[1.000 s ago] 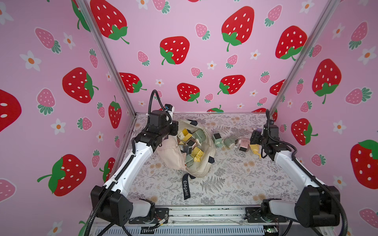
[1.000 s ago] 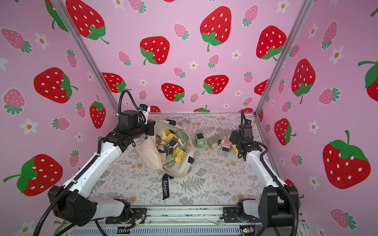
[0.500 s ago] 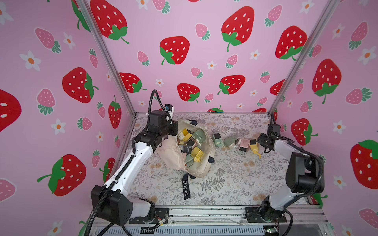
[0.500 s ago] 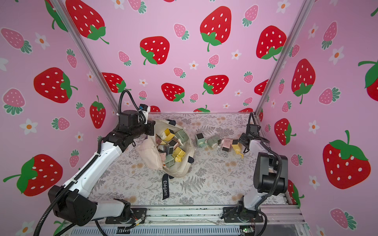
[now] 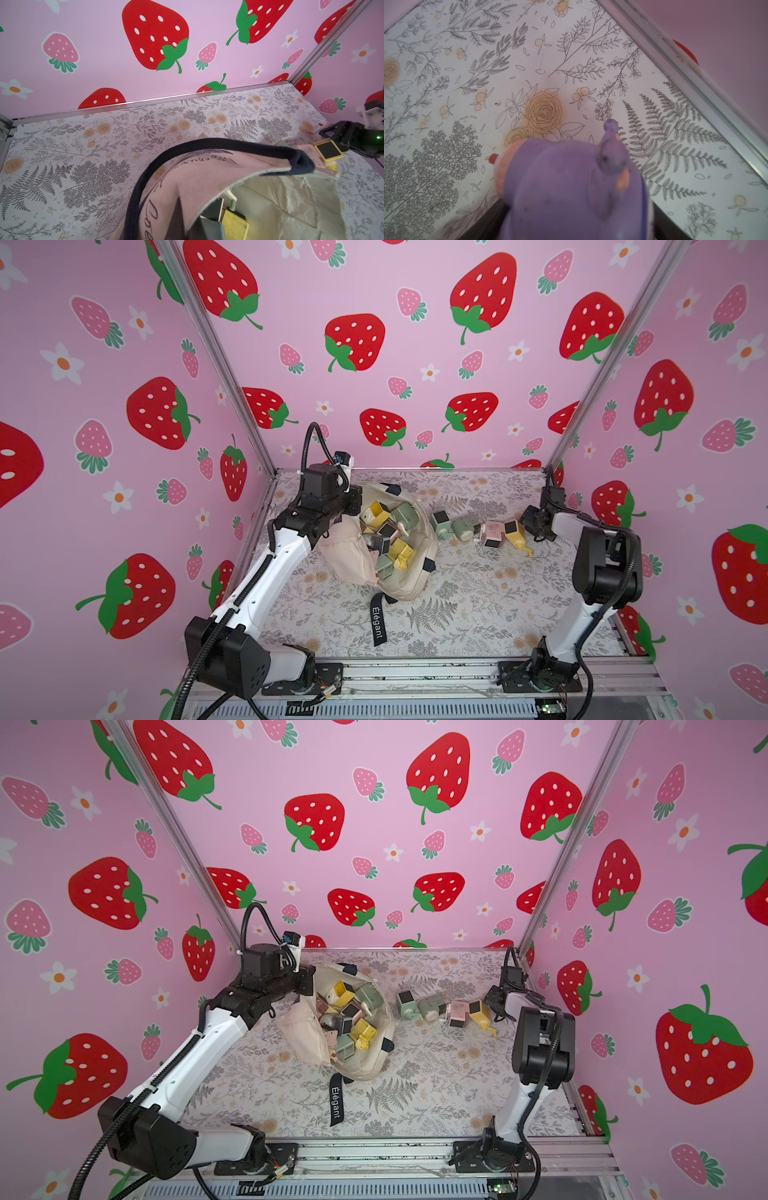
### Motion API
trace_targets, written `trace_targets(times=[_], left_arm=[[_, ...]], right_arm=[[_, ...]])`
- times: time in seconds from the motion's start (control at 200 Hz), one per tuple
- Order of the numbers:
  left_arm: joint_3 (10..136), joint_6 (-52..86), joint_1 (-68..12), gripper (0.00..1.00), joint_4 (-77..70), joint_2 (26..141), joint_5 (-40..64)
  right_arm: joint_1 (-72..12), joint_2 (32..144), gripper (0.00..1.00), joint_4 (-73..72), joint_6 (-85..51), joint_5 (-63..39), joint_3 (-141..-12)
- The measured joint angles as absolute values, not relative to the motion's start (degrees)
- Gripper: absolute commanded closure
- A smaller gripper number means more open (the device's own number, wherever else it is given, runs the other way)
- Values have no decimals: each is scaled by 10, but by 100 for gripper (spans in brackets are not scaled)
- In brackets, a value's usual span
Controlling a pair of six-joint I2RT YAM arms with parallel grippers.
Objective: Take out the pencil sharpeners from the tote bags
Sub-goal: Place the pencil sharpener at the center of the board.
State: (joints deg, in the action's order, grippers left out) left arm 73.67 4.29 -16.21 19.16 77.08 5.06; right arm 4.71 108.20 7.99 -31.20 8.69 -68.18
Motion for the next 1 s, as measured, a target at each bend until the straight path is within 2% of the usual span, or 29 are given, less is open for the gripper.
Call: trace_targets(times=[0.175,0.295,0.755,1.0], left_arm=[[737,43,-161,100,191,771,50],[737,43,-161,100,191,773,50],[737,43,-159,100,190,773,50],[737,43,-159,100,190,773,50]], right_arm=[[48,1088,19,77,-318,63,-682],[48,1088,13,76,-319,52,-682],[47,1081,3,41,-318,32,-660],[32,975,1,26,-317,32,-576]])
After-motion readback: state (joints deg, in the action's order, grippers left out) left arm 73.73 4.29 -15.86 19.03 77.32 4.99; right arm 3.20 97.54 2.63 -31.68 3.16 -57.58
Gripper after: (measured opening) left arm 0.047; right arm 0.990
